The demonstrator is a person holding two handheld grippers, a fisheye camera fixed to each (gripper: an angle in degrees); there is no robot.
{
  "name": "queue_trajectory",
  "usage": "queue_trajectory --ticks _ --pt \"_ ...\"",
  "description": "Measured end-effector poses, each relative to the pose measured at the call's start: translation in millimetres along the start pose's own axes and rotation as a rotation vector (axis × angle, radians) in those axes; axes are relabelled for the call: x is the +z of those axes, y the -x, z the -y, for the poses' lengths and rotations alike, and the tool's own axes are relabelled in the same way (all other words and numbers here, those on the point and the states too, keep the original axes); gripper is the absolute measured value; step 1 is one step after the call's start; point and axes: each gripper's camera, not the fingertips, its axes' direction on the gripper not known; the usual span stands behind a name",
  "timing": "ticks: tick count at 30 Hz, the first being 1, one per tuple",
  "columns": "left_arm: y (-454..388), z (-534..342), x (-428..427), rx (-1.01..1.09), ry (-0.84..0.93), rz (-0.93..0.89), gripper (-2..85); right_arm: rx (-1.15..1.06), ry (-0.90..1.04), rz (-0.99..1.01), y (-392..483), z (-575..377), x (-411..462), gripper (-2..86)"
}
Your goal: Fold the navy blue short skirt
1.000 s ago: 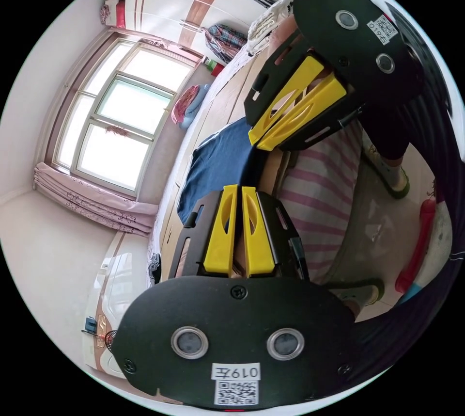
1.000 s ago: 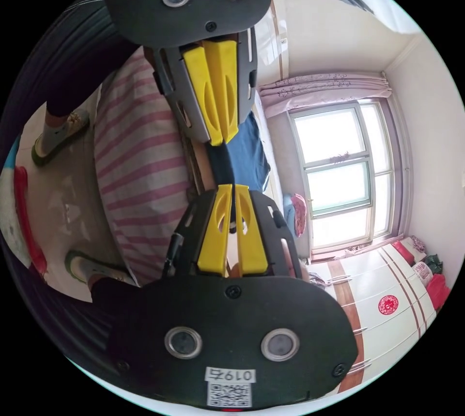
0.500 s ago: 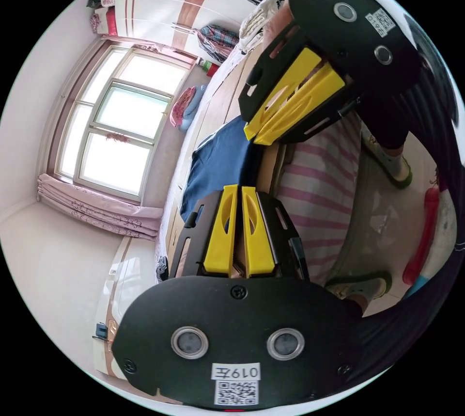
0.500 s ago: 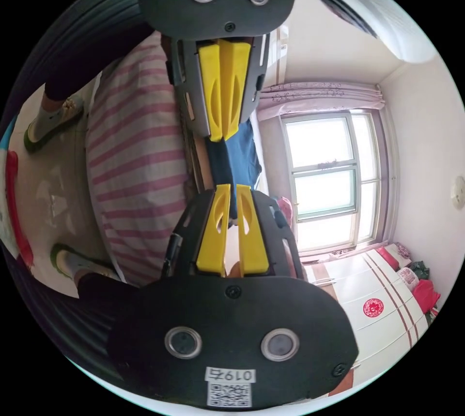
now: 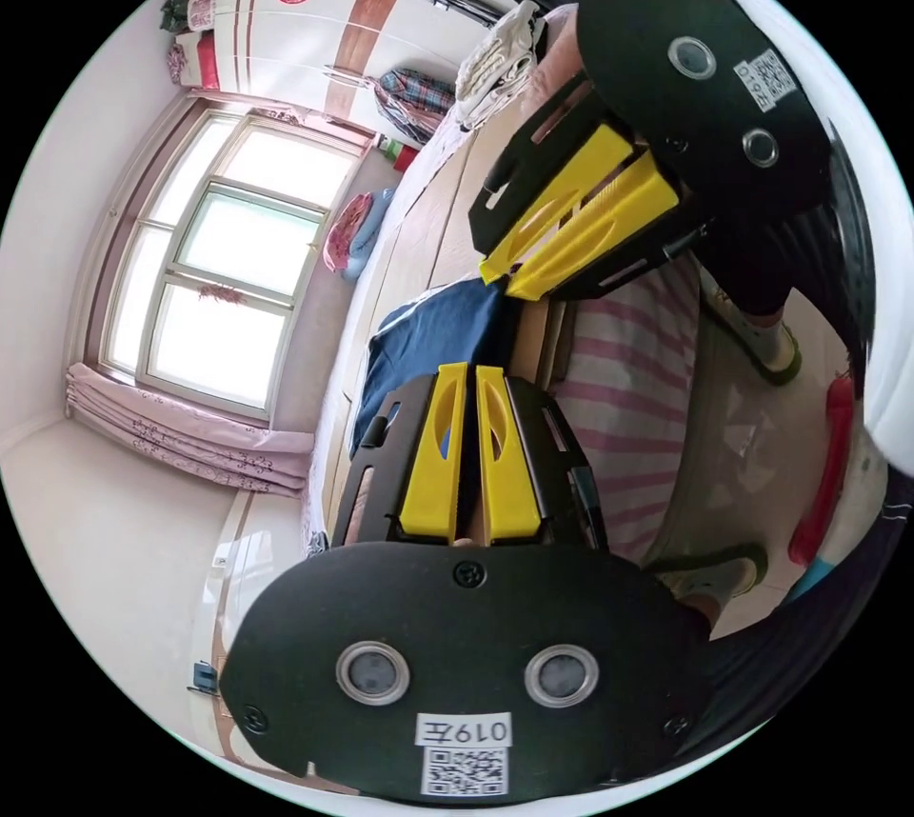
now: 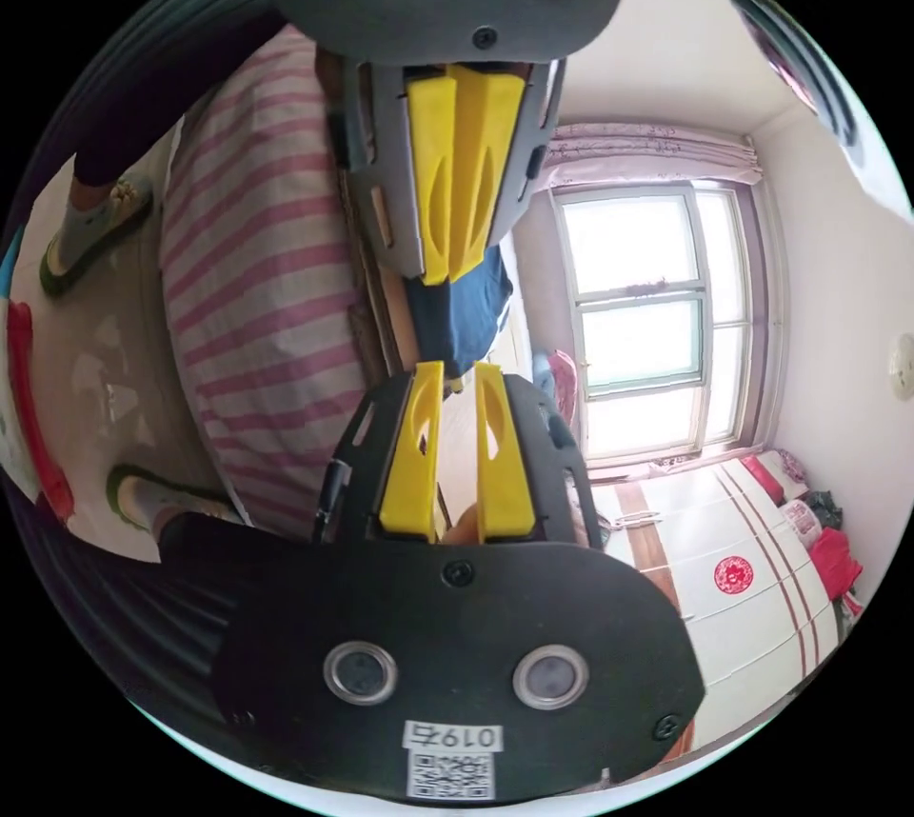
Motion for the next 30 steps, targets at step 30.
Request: queue_trajectory --ticks 30 --pt "14 -50 37 -0.053 0.005 -0.09 0.8 -0.075 0.022 -0.043 -12 5 27 1.7"
